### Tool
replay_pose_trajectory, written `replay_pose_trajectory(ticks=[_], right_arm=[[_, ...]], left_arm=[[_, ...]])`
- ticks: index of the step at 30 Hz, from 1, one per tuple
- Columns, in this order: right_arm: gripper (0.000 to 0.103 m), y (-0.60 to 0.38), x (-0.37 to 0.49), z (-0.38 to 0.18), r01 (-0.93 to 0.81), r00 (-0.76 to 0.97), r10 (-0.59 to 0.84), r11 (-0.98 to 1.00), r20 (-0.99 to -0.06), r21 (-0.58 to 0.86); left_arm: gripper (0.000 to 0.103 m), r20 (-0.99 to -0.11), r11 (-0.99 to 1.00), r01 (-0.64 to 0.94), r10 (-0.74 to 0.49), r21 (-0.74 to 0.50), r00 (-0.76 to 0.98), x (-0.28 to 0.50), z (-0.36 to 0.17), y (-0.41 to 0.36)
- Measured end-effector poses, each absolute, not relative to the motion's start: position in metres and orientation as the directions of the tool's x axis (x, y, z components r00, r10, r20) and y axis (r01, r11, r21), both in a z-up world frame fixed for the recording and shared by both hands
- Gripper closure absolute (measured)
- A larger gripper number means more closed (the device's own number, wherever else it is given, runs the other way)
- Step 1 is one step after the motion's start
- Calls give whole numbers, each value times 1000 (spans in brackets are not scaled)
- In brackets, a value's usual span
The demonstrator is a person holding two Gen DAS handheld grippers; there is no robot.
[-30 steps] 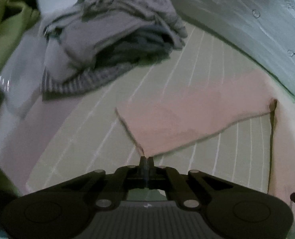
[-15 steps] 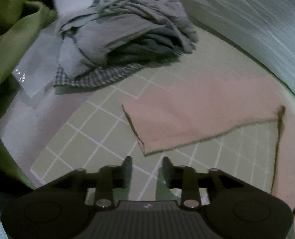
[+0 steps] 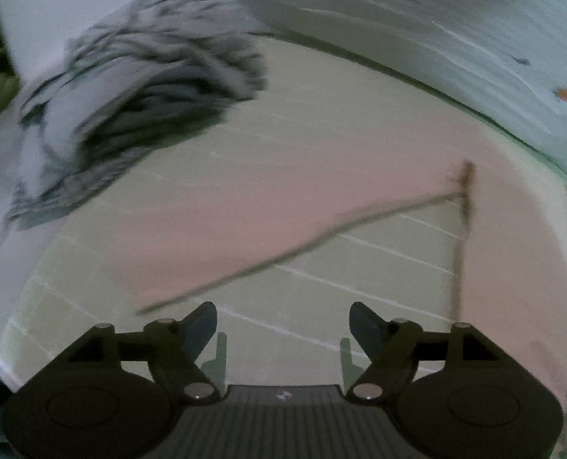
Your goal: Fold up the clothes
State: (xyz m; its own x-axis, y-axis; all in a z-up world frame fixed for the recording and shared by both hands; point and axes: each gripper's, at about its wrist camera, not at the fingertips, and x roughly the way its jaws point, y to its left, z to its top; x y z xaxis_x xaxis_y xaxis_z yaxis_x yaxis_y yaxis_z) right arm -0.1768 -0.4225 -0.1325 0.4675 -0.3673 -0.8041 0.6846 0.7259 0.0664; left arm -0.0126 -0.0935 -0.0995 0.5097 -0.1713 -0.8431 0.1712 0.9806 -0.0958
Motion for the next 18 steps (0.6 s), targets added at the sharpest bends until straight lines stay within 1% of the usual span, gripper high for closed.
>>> replay_pose_trajectory(ticks=[2, 5, 7, 9, 12, 16, 18], right_arm=[[0, -443, -183, -131, 700, 465, -385, 711, -797, 65], [0, -481, -194, -129, 725, 452, -411, 687, -792, 57], [0, -509, -202, -130, 745, 436, -428, 665, -792, 51], [0, -537, -211, -132, 764, 418, -445, 643, -792, 42], [0, -579, -224, -135, 793, 393, -478, 609, -785, 26], [0, -621, -232, -131, 809, 347, -575, 583, -741, -73], [0, -646, -238, -130, 848, 312, -604, 525, -734, -71]], left_arm=[[20, -839, 979, 185, -168, -83, 517, -21, -100, -112], [20, -839, 983, 169, -155, -76, 521, -34, -101, -137], [19, -840, 987, 142, -142, -78, 523, -41, -101, -149], [16, -840, 991, 106, -122, -77, 528, -50, -101, -159], [15, -845, 996, 57, -89, -69, 528, -65, -101, -171], [15, -850, 999, 8, -36, -37, 525, -84, -97, -181], [15, -853, 1000, -13, -8, -17, 522, -94, -94, -185]])
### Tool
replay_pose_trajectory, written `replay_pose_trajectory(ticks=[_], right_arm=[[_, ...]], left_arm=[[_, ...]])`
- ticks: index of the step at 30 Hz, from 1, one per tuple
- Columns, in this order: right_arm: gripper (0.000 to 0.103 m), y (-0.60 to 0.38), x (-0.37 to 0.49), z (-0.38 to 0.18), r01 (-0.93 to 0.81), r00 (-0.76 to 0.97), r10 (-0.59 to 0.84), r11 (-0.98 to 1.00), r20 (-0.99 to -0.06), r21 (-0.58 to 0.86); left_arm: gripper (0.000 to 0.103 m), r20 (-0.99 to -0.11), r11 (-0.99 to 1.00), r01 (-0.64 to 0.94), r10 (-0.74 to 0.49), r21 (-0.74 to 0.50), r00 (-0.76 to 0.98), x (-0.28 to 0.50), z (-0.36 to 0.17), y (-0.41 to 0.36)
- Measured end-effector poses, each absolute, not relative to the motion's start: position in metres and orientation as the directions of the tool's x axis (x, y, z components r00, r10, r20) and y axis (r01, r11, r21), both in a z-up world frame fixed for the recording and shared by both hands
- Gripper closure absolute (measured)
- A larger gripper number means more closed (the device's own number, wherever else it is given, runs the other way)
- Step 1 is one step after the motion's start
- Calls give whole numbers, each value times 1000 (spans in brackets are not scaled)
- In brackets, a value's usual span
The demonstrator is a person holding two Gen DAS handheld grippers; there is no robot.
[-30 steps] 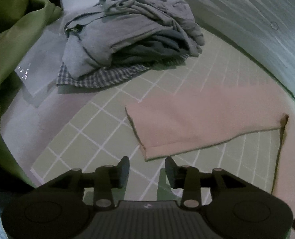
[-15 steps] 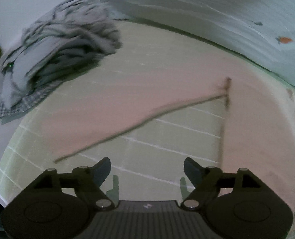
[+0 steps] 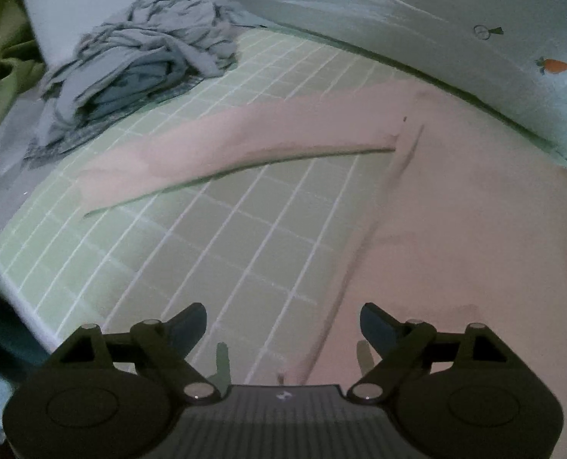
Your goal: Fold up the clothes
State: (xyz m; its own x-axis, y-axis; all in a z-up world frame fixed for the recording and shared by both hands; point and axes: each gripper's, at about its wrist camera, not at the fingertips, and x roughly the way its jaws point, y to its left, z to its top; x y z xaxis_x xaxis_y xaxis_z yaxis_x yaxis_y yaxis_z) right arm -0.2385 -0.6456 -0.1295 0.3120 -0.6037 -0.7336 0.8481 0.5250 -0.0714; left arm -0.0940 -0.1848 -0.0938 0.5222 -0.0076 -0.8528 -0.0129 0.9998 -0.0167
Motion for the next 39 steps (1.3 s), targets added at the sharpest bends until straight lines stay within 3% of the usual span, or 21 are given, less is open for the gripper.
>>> replay_pose_trajectory(ticks=[5, 9, 10, 12, 15, 18, 25, 30, 32, 35, 39], right_arm=[[1, -694, -258, -142, 922, 222, -593, 387, -774, -32], [8, -699, -271, -147, 909, 284, -586, 415, -759, 20], [14, -698, -272, -147, 902, 302, -591, 432, -748, 24], [54, -696, -274, -145, 885, 337, -592, 465, -732, 31], [78, -692, -275, -142, 860, 374, -564, 509, -736, 46], [86, -685, -282, -140, 868, 373, -549, 491, -748, 73], [84, -645, -299, -138, 894, 347, -541, 437, -766, 96], [59, -631, -300, -137, 935, 277, -552, 344, -787, 88], [54, -621, -303, -136, 946, 262, -562, 309, -785, 95], [24, -598, -304, -129, 958, 250, -592, 267, -766, 106], [8, -564, -294, -120, 960, 241, -623, 267, -744, 87]], left_arm=[[14, -854, 998, -65, 51, 20, 517, -107, -87, -187], [14, -860, 997, -69, 69, 39, 505, -107, -86, -192], [14, -862, 997, -61, 72, 48, 501, -107, -86, -195], [14, -861, 997, -34, 79, 72, 502, -106, -85, -203], [14, -858, 997, 11, 58, 73, 510, -103, -83, -211], [14, -856, 997, 44, 29, 60, 515, -98, -81, -215], [14, -858, 998, 57, -3, 31, 514, -78, -82, -191], [14, -858, 1000, 16, -4, 5, 514, -56, -82, -150], [14, -856, 1000, -21, 0, -13, 517, -46, -80, -128], [13, -855, 997, -81, 26, -19, 518, -31, -81, -93], [12, -864, 987, -158, 83, 4, 497, -5, -85, -52]])
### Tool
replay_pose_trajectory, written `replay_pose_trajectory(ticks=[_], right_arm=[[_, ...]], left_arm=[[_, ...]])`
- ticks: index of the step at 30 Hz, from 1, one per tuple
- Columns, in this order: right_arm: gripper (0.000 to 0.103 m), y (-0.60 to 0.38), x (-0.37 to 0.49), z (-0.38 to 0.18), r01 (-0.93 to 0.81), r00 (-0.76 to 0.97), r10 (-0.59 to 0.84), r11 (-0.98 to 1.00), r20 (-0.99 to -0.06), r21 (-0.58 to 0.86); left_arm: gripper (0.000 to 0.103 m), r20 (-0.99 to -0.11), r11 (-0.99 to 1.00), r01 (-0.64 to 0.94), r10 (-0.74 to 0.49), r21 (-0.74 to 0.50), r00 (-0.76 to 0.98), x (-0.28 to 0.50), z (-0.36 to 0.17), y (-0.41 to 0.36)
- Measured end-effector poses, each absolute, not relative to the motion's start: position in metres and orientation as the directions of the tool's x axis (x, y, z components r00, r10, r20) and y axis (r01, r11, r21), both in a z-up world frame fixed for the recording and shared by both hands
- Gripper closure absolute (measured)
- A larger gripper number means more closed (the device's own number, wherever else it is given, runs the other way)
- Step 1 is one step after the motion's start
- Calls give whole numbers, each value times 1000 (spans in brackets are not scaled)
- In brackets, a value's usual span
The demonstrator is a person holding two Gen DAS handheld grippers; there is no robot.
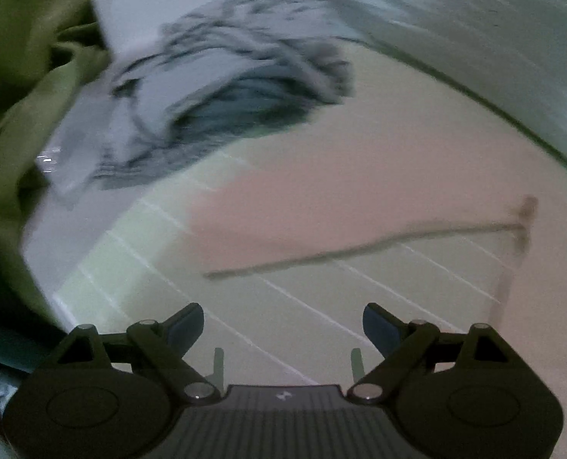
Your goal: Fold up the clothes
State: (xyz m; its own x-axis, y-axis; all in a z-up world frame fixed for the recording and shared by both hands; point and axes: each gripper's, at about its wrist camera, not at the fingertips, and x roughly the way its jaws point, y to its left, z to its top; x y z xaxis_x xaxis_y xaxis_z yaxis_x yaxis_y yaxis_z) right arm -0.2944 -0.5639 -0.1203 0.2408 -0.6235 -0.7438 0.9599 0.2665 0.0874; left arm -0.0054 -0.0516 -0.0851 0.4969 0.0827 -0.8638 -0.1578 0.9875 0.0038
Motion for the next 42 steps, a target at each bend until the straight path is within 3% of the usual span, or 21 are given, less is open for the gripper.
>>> replay_pose_trajectory(ticks=[2, 3, 12, 21, 23, 24, 26, 27, 28, 29, 35, 42], right_arm=[[6, -544, -285, -118, 954, 241, -639, 294, -730, 57], [0, -534, -279, -118, 949, 240, -641, 311, -729, 38], [0, -450, -230, -122, 871, 314, -582, 491, -750, -17], [0, -419, -213, -126, 854, 302, -563, 519, -769, -45], [0, -416, -212, -126, 855, 295, -564, 516, -771, -50], [0, -414, -212, -126, 856, 292, -565, 515, -771, -53], [0, -415, -210, -127, 854, 288, -567, 517, -771, -61], [0, -416, -208, -127, 851, 288, -567, 521, -772, -64], [0, -417, -207, -127, 848, 289, -565, 525, -773, -66], [0, -418, -207, -127, 845, 290, -564, 530, -774, -70], [0, -426, -208, -126, 826, 300, -559, 557, -773, -82], [0, -468, -219, -129, 820, 314, -541, 568, -780, -65]], left_arm=[[11, -867, 984, -179, 81, -9, 491, 6, -88, -33], [11, -870, 983, -184, 74, -20, 488, 12, -90, -24], [10, -884, 992, -116, 10, -50, 467, 51, -109, 4], [13, -890, 998, -36, -36, -58, 455, 69, -125, 0], [28, -889, 998, -22, -42, -58, 455, 70, -126, -2], [30, -889, 998, -15, -45, -58, 456, 71, -127, -3], [60, -877, 1000, 2, -24, -26, 480, 69, -126, -8], [69, -872, 999, 9, -34, -34, 488, 68, -124, -8], [94, -872, 998, 7, -62, -67, 485, 68, -123, -8], [98, -872, 995, 4, -93, -104, 481, 69, -123, -7], [99, -837, 992, 39, -121, -118, 534, 64, -106, -33], [99, -766, 965, 206, -254, -162, 590, 49, -64, -133]])
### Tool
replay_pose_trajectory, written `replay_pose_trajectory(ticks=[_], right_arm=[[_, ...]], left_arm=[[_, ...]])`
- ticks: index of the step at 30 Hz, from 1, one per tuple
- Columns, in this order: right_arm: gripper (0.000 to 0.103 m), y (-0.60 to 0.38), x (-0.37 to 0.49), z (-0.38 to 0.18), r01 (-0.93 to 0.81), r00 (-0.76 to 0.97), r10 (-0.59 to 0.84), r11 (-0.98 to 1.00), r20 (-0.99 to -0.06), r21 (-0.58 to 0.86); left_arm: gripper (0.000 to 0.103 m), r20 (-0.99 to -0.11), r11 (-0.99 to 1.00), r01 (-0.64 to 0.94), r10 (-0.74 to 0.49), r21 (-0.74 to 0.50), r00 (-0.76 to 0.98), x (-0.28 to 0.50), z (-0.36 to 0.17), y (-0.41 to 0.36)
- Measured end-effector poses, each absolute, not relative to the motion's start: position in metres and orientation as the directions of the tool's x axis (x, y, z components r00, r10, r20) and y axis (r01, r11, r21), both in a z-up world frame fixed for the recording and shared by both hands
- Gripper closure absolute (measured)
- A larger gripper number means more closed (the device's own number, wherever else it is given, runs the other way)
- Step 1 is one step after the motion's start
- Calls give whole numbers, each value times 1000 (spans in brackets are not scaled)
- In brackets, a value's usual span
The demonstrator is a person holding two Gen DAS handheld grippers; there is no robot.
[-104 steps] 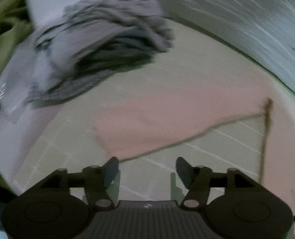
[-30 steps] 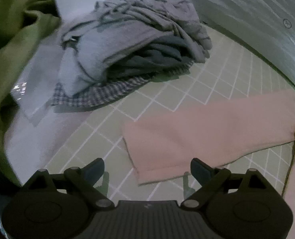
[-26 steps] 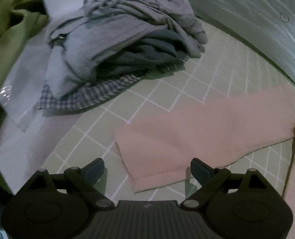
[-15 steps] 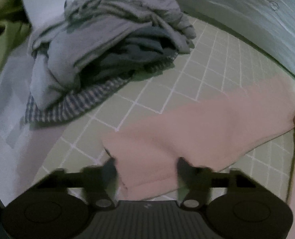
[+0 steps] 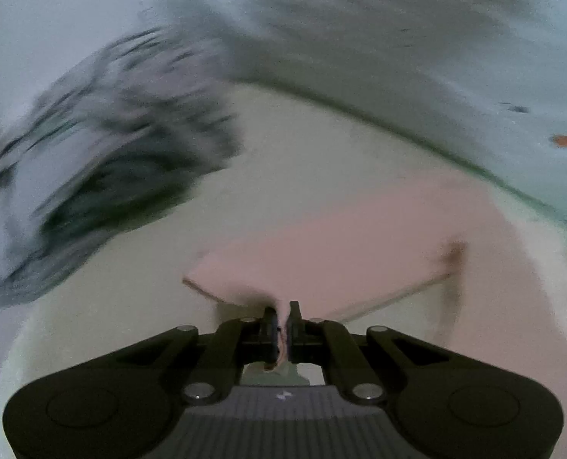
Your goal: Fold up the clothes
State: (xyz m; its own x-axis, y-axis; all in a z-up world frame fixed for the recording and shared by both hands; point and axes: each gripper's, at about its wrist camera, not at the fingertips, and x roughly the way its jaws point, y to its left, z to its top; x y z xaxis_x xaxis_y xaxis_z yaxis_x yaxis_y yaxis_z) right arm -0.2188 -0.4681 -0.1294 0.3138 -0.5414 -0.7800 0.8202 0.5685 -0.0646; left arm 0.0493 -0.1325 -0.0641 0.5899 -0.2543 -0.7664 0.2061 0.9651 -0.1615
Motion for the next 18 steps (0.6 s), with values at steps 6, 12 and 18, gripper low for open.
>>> replay_pose_trajectory(ticks=[6, 12, 18], right_arm=[[0, -520, -236, -124, 802, 321, -548, 591, -772, -86], [0, -560, -220, -115, 708, 397, -522, 698, -755, -110], [0, -546, -154, -115, 490, 541, -322, 871, -777, -19]], left_arm=[[90, -705, 822, 392, -562, -414, 433, 7, -47, -258], [31, -757, 899, 279, -436, -339, 486, -42, -56, -290], [30, -859, 975, -108, -116, -194, 498, -79, -83, -225]])
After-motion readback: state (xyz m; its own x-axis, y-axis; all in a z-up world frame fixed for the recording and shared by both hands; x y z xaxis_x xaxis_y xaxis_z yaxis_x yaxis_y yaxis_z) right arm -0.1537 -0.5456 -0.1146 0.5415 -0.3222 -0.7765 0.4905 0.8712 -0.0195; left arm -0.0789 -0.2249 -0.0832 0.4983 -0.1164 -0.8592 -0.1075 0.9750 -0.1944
